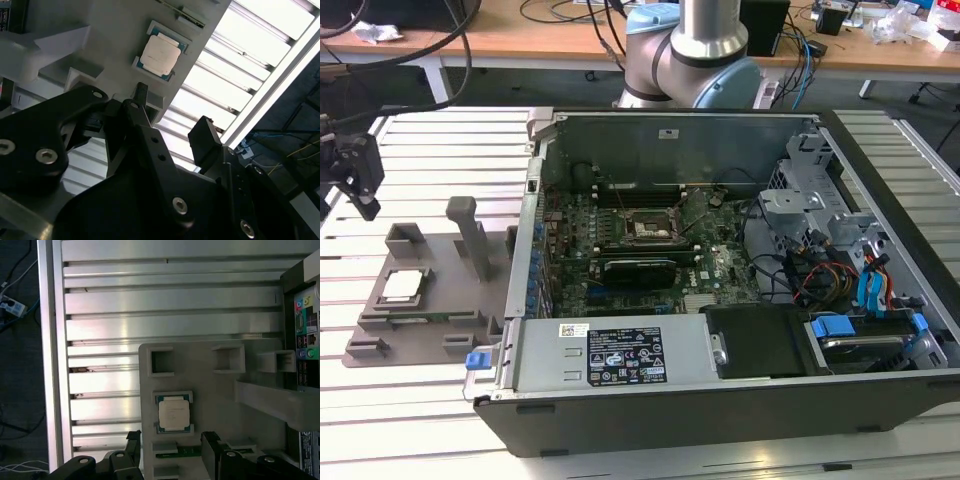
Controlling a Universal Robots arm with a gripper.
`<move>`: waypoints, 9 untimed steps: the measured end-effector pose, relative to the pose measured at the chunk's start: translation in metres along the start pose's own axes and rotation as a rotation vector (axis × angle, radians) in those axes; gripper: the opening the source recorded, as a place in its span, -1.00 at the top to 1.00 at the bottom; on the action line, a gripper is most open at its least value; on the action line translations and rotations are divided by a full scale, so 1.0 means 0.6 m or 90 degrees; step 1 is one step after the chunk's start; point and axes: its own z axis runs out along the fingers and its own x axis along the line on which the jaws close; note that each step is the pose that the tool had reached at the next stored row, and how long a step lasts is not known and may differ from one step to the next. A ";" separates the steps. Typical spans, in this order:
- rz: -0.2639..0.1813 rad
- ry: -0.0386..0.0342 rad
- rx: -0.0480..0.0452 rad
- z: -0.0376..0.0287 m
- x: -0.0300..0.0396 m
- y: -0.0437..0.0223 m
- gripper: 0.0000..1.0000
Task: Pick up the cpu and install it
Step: 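Pick up the cpu and move it towards the insertion slot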
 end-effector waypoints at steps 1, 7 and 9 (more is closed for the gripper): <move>0.000 0.0001 0.0000 0.004 0.000 0.000 -0.21; 0.000 0.0002 0.0001 0.017 0.000 0.000 -0.21; 0.000 0.0002 0.0001 0.020 0.001 0.000 -0.21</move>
